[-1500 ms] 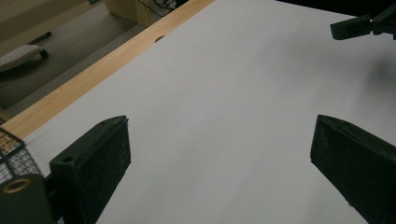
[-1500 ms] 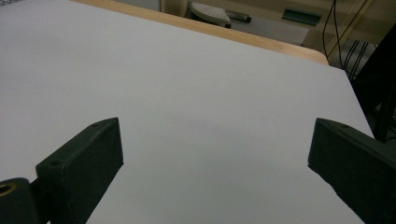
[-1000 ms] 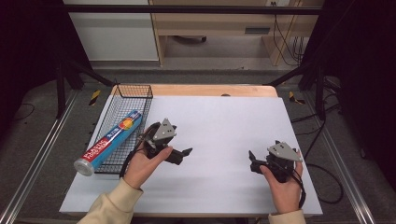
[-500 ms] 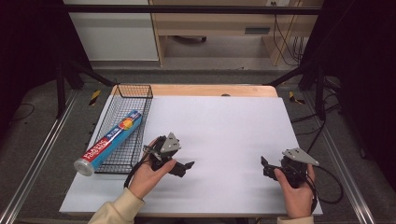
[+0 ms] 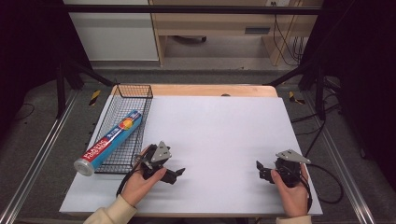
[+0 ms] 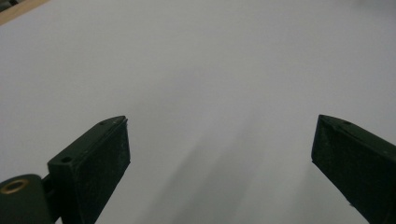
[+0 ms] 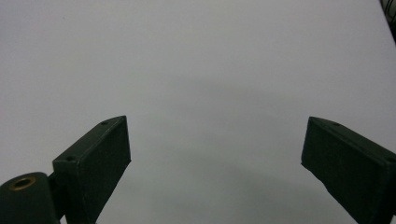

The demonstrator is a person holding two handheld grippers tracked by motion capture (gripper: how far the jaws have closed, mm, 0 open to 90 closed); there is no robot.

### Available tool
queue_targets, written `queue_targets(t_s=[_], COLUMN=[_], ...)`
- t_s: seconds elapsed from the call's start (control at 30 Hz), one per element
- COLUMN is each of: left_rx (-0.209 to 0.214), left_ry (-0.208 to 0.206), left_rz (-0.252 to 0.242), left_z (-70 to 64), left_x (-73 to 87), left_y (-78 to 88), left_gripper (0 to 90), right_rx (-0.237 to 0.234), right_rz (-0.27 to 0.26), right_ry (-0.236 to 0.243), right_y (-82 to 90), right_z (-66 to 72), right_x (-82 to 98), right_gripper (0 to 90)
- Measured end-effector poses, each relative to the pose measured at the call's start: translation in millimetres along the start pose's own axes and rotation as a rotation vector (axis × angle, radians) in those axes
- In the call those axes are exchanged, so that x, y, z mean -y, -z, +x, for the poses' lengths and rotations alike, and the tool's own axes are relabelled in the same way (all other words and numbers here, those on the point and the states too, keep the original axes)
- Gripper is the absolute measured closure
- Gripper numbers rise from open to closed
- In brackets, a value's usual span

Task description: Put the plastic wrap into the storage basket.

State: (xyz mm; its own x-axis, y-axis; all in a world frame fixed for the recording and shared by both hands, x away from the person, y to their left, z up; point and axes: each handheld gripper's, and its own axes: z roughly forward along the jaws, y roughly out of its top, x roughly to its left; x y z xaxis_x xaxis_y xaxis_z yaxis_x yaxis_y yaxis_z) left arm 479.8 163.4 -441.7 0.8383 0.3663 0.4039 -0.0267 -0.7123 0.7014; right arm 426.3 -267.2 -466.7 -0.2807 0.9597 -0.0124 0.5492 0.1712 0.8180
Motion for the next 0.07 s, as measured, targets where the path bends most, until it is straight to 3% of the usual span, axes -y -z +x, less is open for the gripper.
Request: queue_targets(t_s=[0.07], left_rx=[-0.013], left_ry=[0.003], left_rz=[-0.009], left_z=[-2.9], left_x=[1.6], left_y=[2.8], left_gripper=[4.5], right_rx=[0.010], right_rz=[-0.038], right_ry=[0.016], right_y=[-0.8], right_z=[-2.1], right_x=[2.4], right_gripper=[8.0])
